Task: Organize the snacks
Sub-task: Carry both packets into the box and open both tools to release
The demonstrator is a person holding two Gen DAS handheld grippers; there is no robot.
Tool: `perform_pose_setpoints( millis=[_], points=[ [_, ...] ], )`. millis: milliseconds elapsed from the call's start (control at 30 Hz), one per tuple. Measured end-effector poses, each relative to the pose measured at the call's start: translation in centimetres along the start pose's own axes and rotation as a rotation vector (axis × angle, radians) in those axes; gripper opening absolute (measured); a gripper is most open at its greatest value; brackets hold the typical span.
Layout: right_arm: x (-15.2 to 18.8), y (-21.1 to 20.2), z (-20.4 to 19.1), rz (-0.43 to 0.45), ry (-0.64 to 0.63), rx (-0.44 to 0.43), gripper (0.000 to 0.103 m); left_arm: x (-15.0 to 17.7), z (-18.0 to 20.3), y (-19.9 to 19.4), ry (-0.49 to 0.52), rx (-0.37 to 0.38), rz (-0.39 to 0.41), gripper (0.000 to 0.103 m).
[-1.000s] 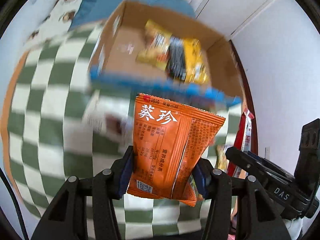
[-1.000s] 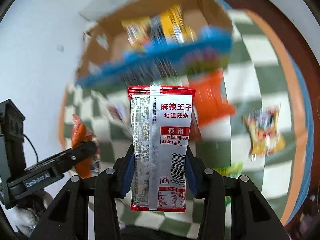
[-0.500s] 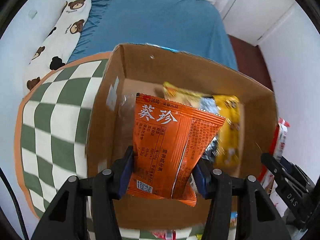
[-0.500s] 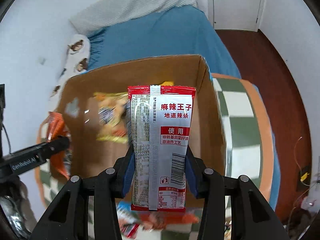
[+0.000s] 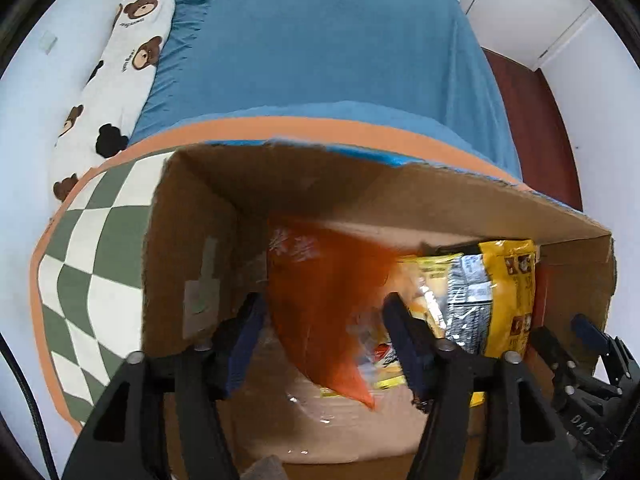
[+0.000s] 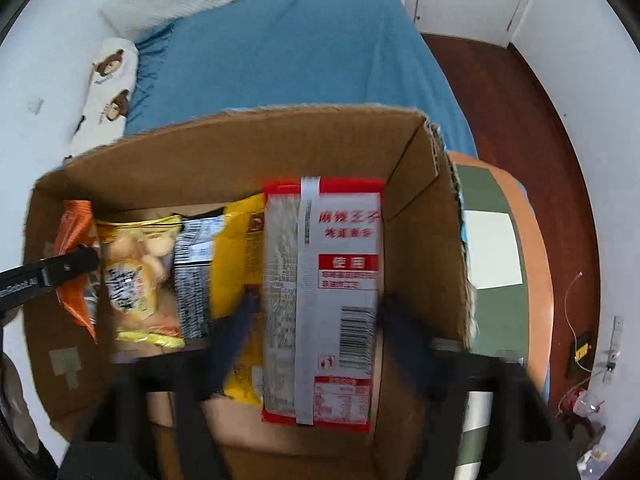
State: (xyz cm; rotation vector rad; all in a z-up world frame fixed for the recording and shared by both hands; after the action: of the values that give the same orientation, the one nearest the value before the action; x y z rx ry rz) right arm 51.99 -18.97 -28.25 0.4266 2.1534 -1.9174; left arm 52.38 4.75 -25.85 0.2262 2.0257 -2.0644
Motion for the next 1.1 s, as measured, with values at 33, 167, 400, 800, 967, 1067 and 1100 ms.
perform_pose_setpoints(
  millis=[33, 167, 400, 800, 967, 1067, 1100],
  points=[
    [-0.1, 0.4, 0.0, 0.001, -0.009, 0.012, 0.087, -0.2, 0.3, 0.1, -0.001, 0.02, 0.006, 0.078],
    [-0.4, 1.1, -0.4, -0.002, -0.013, 0.019, 0.095, -0.5, 0.2, -0.1, -0.002, 0.03, 0.026, 0.092],
    [-0.1, 1.0, -0.6, 0.006, 0.004, 0.019, 0.095, 0.3, 0.0, -1.2, -0.017, 0.046, 0.056, 0.092],
    [2.6, -3.0, -1.0, 0.079, 0.017, 0.011, 0.096, 4.8, 0.4, -5.8, 0.017, 0.032, 0.166, 0.092],
    [4.5, -5.9, -1.6, 0.137, 0.01, 0.001, 0.096, 7.5, 1.3, -9.3, 0.065, 0.012, 0.272, 0.092],
    [5.7, -8.2, -2.3, 0.191, -0.022, 0.013, 0.096, 9.1, 1.7, -11.3, 0.074, 0.018, 0.315, 0.092],
    [6.2, -9.2, -2.5, 0.211, -0.028, 0.012, 0.096, 9.6, 1.7, -11.9, 0.074, 0.025, 0.325, 0.092]
  ],
)
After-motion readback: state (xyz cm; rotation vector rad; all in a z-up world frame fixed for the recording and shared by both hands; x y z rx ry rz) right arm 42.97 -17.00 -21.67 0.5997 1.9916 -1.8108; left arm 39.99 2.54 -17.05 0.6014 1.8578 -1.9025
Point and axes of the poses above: each gripper's, at about its wrist camera, not at the fingertips, and y roughly the way its jaws point, z to its right, x to its underside, the point moved 6 cm from there along y, roughly the way its jaws point, and after that the axes turned 12 degrees about z, right-handed, at the moved point
